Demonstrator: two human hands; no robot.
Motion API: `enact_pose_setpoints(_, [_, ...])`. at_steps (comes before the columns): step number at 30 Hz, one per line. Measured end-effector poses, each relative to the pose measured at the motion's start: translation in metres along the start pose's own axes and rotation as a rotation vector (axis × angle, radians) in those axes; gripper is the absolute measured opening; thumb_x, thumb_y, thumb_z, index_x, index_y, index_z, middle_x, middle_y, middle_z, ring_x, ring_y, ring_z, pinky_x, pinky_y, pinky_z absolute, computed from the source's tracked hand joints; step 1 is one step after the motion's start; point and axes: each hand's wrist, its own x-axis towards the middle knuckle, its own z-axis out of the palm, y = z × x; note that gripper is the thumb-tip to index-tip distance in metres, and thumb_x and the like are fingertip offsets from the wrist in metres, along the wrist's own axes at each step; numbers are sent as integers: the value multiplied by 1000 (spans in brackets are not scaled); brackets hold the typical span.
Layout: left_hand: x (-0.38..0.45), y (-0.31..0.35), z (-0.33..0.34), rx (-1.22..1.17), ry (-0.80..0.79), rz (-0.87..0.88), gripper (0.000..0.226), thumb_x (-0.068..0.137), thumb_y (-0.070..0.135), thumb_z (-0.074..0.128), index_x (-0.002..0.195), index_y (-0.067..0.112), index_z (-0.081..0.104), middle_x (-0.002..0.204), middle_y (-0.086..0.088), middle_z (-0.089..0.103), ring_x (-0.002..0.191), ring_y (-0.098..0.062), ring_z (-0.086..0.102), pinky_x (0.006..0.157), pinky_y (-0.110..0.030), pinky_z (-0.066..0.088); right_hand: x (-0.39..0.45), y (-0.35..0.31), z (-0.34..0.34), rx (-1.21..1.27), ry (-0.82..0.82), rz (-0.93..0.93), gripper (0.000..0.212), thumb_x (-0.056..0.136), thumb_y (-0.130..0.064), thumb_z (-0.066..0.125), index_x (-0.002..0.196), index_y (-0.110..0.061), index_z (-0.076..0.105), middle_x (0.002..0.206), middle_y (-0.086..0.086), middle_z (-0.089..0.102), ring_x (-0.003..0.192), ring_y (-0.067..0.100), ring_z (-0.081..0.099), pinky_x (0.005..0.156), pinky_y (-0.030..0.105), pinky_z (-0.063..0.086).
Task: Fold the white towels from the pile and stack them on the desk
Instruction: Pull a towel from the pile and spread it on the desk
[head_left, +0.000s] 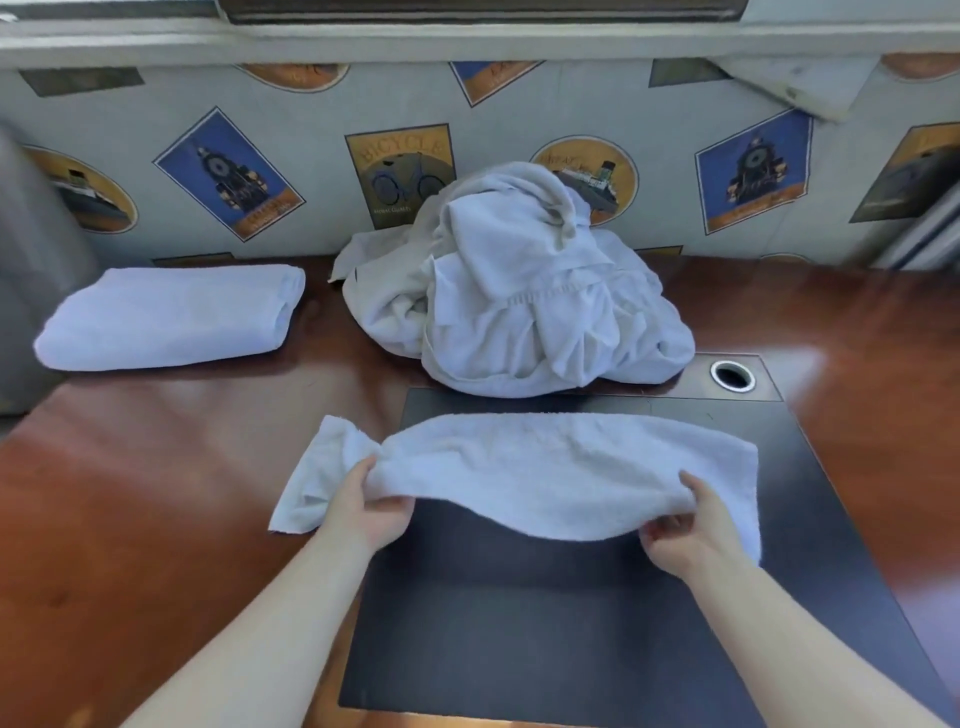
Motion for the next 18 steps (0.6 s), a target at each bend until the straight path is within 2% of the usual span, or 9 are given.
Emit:
enact_pose_setpoints(2, [-9,6,20,1,-84,-12,12,94,17,58,100,7,62,77,-12,71,70,-24,71,56,-33,57,-12,-9,16,25,-156,-25,9,95,-18,56,90,-11,57,71,-2,68,73,13,65,63,25,52])
enact_pose_setpoints(4, [-21,16,51,31,-160,27,14,97,20,55,105,10,59,83,-10,67,81,-22,67,75,-34,56,-28,-23,42,-44,-283,-149,22,105,-6,34,97,3,53,76,2,71,81,11,68,74,19,53])
enact_pose_setpoints(6, [-41,34,86,110,-268,131,21,99,23,52,101,4,62,88,-13,65,80,-24,65,75,-36,56,-47,-45,67,37,-382,-209,28,102,2,27,117,3,51,91,11,71,91,20,70,89,28,54])
enact_pose_setpoints(8, [-69,57,118,158,-394,267,30,99,22,53,80,2,63,72,-12,64,67,-22,66,64,-36,60,-74,-69,86,13,-491,-363,30,98,6,29,116,-3,53,77,10,74,74,20,73,75,29,59])
enact_pose_setpoints(9, [-85,68,128,173,-437,341,26,97,22,57,78,4,61,69,-10,62,69,-20,67,72,-37,60,-87,-79,91,-26,-525,-457,29,98,5,31,113,-4,54,73,8,74,71,18,73,68,28,60])
enact_pose_setpoints(11, [-113,85,138,223,-523,448,15,95,21,60,87,9,56,77,-7,63,79,-19,68,92,-38,55,-112,-92,91,-75,-583,-614,23,101,0,33,107,-6,55,76,5,75,76,17,74,67,29,60])
enact_pose_setpoints(13, [-132,93,133,271,-583,501,12,96,21,56,100,10,58,91,-5,66,85,-17,69,89,-33,56,-131,-96,80,-126,-611,-731,19,103,-4,35,105,-9,54,84,4,76,86,19,74,72,32,60])
enact_pose_setpoints(15, [-144,90,111,330,-619,533,22,98,21,51,118,14,57,107,-3,69,95,-15,69,84,-30,57,-142,-90,59,-176,-616,-826,19,103,-7,35,105,-12,53,90,2,77,93,20,73,75,33,60])
enact_pose_setpoints(18, [-140,76,59,403,-572,580,32,99,18,48,129,15,57,116,-2,72,99,-14,71,82,-29,59,-136,-68,17,-239,-544,-883,26,104,-8,34,118,-12,55,104,4,75,97,20,71,79,35,60])
